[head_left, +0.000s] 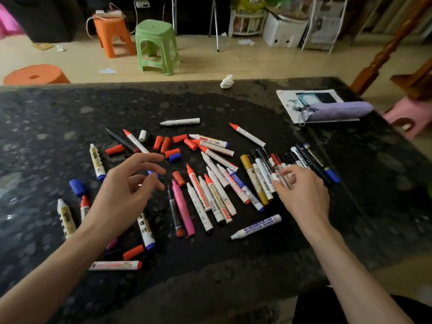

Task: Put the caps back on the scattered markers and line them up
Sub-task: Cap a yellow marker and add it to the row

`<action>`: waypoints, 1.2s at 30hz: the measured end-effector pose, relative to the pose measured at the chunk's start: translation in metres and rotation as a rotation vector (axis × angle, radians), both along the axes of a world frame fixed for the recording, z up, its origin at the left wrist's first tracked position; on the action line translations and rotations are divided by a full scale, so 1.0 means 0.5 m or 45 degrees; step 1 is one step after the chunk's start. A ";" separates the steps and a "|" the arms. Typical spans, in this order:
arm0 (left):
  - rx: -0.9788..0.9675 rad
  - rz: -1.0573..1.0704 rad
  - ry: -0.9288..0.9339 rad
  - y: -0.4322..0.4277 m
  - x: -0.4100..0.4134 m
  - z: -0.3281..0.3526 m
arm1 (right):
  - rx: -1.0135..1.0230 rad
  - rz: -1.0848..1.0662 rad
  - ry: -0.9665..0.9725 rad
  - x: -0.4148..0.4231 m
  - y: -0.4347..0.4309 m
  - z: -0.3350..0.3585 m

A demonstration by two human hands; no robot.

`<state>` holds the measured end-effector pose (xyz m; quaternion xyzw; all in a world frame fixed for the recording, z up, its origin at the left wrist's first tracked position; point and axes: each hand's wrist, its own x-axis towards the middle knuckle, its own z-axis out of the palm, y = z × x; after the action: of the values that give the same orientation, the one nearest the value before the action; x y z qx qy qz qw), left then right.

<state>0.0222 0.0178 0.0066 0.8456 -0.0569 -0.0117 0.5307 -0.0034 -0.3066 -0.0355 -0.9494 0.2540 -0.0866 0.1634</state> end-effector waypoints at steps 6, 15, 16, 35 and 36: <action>-0.008 0.011 -0.009 0.001 0.005 -0.003 | -0.075 0.415 0.038 0.021 0.007 -0.046; 0.022 0.052 0.031 0.028 0.003 -0.004 | -0.181 0.477 0.403 0.038 0.014 -0.073; 0.029 0.049 0.030 0.030 0.001 -0.004 | -0.202 0.482 0.435 0.041 0.015 -0.073; -0.018 0.060 -0.002 0.049 -0.002 -0.008 | 0.579 0.698 0.075 -0.063 -0.018 0.015; -0.021 0.059 -0.001 0.048 -0.001 -0.009 | 0.512 0.743 0.190 -0.071 -0.016 0.015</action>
<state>0.0217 0.0419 0.0021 0.8423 -0.0375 0.0012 0.5377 -0.0390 -0.3146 -0.0279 -0.9345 -0.0046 0.0848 0.3456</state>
